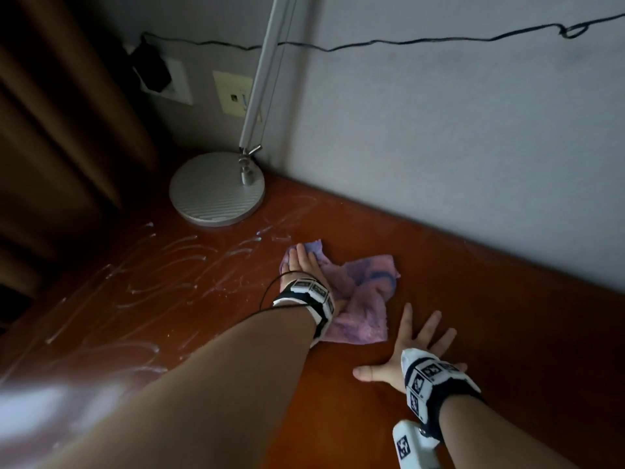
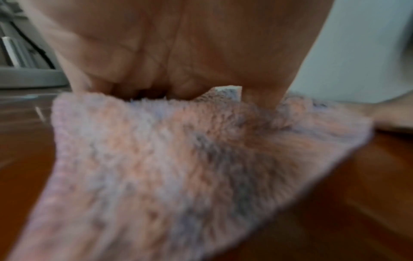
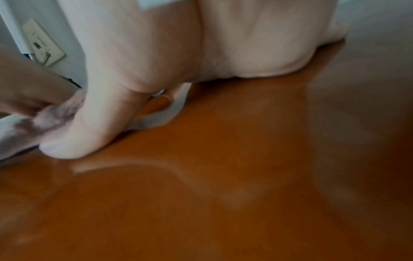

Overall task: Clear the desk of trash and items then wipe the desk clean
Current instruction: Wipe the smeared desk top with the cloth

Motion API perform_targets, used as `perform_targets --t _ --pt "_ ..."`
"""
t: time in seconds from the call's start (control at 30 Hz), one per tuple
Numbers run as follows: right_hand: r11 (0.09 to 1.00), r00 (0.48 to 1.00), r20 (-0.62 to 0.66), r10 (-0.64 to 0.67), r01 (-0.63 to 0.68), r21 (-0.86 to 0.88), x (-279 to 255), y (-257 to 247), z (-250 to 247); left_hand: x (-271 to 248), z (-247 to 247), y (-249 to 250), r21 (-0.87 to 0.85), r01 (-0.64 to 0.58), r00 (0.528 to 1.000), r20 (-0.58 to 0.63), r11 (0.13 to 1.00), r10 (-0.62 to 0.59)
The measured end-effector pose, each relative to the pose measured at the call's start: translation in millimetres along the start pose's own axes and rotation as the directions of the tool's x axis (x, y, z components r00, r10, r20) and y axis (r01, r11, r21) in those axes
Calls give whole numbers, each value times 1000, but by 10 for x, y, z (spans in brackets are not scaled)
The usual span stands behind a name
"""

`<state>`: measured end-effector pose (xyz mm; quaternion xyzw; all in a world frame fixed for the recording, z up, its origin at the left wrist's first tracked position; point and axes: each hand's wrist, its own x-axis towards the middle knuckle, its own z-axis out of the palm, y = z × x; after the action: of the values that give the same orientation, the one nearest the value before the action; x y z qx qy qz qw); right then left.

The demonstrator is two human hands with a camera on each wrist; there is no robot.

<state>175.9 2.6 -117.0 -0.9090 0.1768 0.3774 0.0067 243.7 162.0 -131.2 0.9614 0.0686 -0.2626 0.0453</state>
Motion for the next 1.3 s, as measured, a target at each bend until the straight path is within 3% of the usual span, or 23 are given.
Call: perform_targets --t 0.17,0.27,0.47,0.63,0.8,0.9,0.97,1.3 --pt "999 999 29 -26 25 23 1 4 -51 -284 173 -241 68 -8 999 52 998 5" --pt "1000 999 53 -12 11 27 32 2 -49 -53 76 -207 49 14 999 49 999 -17" --pt "1000 1000 16 26 -26 -3 96 -22 25 484 -173 10 -63 19 994 -103 998 -25" --pt "999 1000 19 9 -10 30 81 -18 12 366 -46 -109 80 27 996 -84 996 -20" --pt "999 997 76 19 -22 47 122 -12 -30 544 -170 -147 65 37 997 -66 997 -32" --pt "999 994 103 18 -23 49 155 -7 -41 817 -400 -70 31 10 981 -193 999 -4" --pt "999 994 105 18 -23 46 160 2 -30 979 -536 -27 14 3 977 -211 1000 0" --pt "998 993 119 15 -22 53 138 -8 -64 959 -412 -174 147 -152 978 -118 977 170"
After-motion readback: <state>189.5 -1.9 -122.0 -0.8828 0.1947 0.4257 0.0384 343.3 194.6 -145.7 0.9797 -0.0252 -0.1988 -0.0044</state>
